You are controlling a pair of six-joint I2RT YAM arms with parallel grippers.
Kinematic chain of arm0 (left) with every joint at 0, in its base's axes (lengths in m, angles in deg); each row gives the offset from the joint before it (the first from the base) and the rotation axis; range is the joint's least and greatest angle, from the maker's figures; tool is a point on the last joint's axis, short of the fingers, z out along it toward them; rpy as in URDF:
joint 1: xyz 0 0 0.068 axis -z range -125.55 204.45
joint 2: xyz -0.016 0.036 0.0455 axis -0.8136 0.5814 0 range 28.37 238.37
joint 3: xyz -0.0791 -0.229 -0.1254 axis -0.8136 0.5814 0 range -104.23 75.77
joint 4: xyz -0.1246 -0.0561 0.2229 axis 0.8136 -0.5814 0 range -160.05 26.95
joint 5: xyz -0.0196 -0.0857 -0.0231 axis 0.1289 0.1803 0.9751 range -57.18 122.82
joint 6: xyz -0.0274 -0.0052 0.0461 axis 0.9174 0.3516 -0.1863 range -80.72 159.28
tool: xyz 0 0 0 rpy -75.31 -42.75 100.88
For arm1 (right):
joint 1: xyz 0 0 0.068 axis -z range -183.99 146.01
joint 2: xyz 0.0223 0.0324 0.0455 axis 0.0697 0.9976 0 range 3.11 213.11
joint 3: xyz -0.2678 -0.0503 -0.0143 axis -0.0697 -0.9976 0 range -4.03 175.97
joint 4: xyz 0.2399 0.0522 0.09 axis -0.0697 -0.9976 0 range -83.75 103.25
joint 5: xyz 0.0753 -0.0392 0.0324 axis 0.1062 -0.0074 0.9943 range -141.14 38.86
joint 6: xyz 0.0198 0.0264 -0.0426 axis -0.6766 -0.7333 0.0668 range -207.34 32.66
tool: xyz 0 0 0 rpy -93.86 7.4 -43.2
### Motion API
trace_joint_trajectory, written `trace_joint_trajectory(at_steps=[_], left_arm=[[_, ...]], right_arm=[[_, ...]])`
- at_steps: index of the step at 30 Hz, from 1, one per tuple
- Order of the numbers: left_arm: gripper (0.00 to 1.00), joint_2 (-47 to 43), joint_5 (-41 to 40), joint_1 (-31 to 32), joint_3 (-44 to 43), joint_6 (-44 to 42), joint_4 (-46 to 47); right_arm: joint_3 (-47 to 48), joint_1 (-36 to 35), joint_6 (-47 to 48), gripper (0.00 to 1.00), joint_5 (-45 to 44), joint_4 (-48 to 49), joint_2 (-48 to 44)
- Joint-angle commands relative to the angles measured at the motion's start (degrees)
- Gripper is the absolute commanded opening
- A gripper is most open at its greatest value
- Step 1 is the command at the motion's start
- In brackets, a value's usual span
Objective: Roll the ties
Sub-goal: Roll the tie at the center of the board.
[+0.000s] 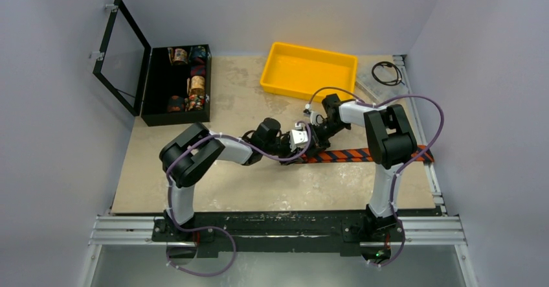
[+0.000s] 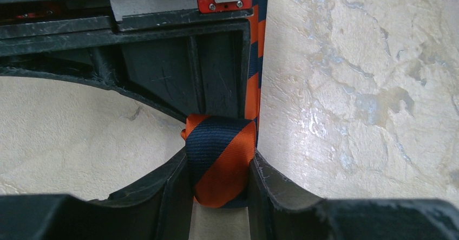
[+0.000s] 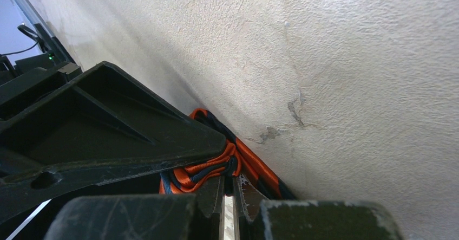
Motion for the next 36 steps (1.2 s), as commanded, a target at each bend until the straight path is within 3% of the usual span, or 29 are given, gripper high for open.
trace_joint_trajectory(at_steps=[1,9,17,25,31,34,36], left_arm=[[0.28,2.3,-10.2,1.8,0.8,-6.7,-12.8],[0.26,1.7,-15.5,1.8,-1.2,-9.0,-26.0],[0.24,2.4,-16.2,1.9,-3.1,-11.1,-31.1],[0.25,3.7,-17.5,2.7,-5.2,-12.7,-33.6],[0.25,3.4,-17.1,2.7,-4.9,-13.2,-33.7],[0.25,3.3,-16.8,2.8,-4.6,-13.5,-33.3],[0.25,3.1,-16.8,2.8,-4.5,-13.8,-33.1]], right_arm=[[-1.9,-2.0,3.9,0.04,-2.4,5.1,1.6],[-2.7,1.2,6.4,0.24,1.3,0.4,-1.4],[-1.2,4.2,12.8,0.44,5.5,-8.8,-7.1],[-0.4,4.2,9.4,0.45,11.6,-6.8,-8.3],[0.2,4.3,8.8,0.56,14.7,-6.6,-8.2],[-0.2,4.3,7.3,0.56,14.8,-5.2,-8.2],[-0.6,4.3,6.0,0.51,12.1,-3.5,-7.8]])
